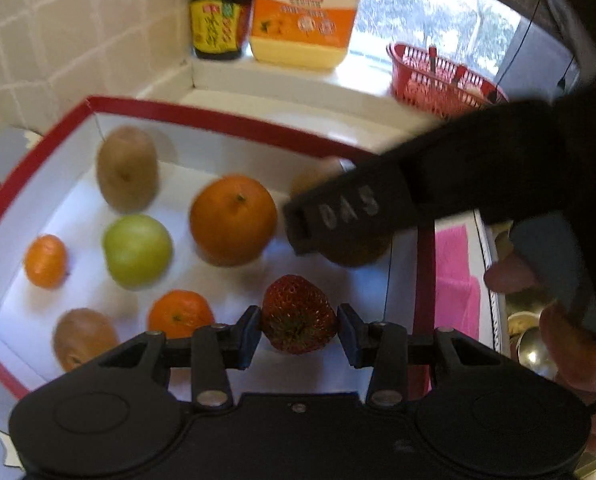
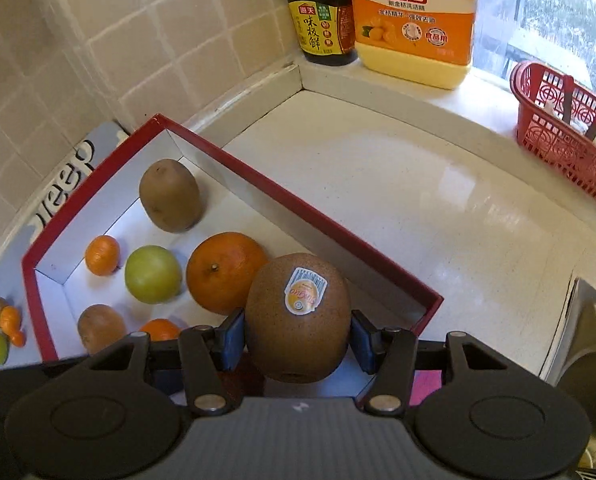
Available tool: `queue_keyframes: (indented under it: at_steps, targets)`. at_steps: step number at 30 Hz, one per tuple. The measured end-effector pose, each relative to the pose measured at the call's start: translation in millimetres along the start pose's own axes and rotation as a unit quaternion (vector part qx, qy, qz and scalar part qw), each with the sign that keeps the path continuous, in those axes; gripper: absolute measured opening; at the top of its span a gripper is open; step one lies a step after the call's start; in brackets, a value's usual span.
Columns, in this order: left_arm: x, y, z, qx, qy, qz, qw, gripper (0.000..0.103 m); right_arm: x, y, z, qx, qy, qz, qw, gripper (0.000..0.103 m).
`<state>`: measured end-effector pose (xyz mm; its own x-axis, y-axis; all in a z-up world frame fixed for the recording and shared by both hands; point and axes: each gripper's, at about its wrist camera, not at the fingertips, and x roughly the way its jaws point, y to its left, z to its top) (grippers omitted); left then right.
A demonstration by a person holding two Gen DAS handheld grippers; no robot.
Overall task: Organize fruits
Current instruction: 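Place the strawberry and kiwi in the red box and release both, then move both open tools back over the remaining fruit on the mat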
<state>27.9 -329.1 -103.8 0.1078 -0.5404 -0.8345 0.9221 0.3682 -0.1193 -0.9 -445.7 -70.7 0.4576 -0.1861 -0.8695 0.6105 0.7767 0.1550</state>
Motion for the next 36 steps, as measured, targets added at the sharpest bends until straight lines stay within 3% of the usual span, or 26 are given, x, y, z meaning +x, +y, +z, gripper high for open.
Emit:
queue_keyframes:
  at_steps: [8,10,11,12,13,16,19,20,24,29,31,36]
  targets:
    - [8.6,2.8,-4.0,-0.020,0.003,-0.018,0.9996,0.051,15.6,11.7,3.7,-0.048,0.024,-0.030,0.998,0.055]
    - [9.2,6.7,-4.6,-0.025,0.003,-0.021,0.9995,0.054,18.6,13.9,4.1,-0.056,0.029,-0.034,0.997,0.056]
    - [8.6,8.0,-5.0,-0.025,0.000,-0.021,0.9995,0.061,19.6,14.9,4.5,-0.060,0.031,-0.037,0.997,0.056]
    - [5.6,9.3,-5.9,-0.025,-0.005,-0.022,0.9994,0.072,20.4,15.7,5.0,-0.062,0.034,-0.040,0.997,0.056]
    - [0.2,10.8,-7.2,-0.025,-0.013,-0.026,0.9993,0.076,20.3,15.3,6.6,-0.062,0.041,-0.038,0.997,0.056]
    - [-25.9,18.8,-10.9,-0.028,-0.043,-0.049,0.9975,0.080,8.7,3.5,14.7,-0.031,0.056,-0.005,0.998,0.056]
    - [-62.2,33.6,-21.6,-0.040,-0.080,-0.058,0.9943,0.080,-21.4,-10.2,23.4,0.003,0.022,0.015,1.000,0.071]
    - [-74.0,39.7,-26.8,-0.046,-0.093,-0.054,0.9931,0.080,-33.9,-14.3,25.9,0.014,0.005,0.015,1.000,0.071]
    - [-118.3,62.4,-61.4,-0.090,-0.130,-0.033,0.9869,0.080,-68.8,-12.3,32.1,0.026,-0.031,0.013,0.999,0.071]
    - [-161.9,99.1,-115.5,-0.163,-0.139,0.033,0.9762,0.080,-81.4,40.5,36.2,-0.006,-0.037,0.072,0.997,0.072]
    - [-183.4,125.0,-136.4,-0.196,-0.142,0.075,0.9674,0.080,-80.0,74.7,36.9,-0.037,-0.035,0.095,0.994,0.072]
    - [-234.3,187.2,-171.9,-0.267,-0.165,0.139,0.9391,0.080,-63.8,168.8,30.8,-0.111,-0.011,0.158,0.981,0.063]
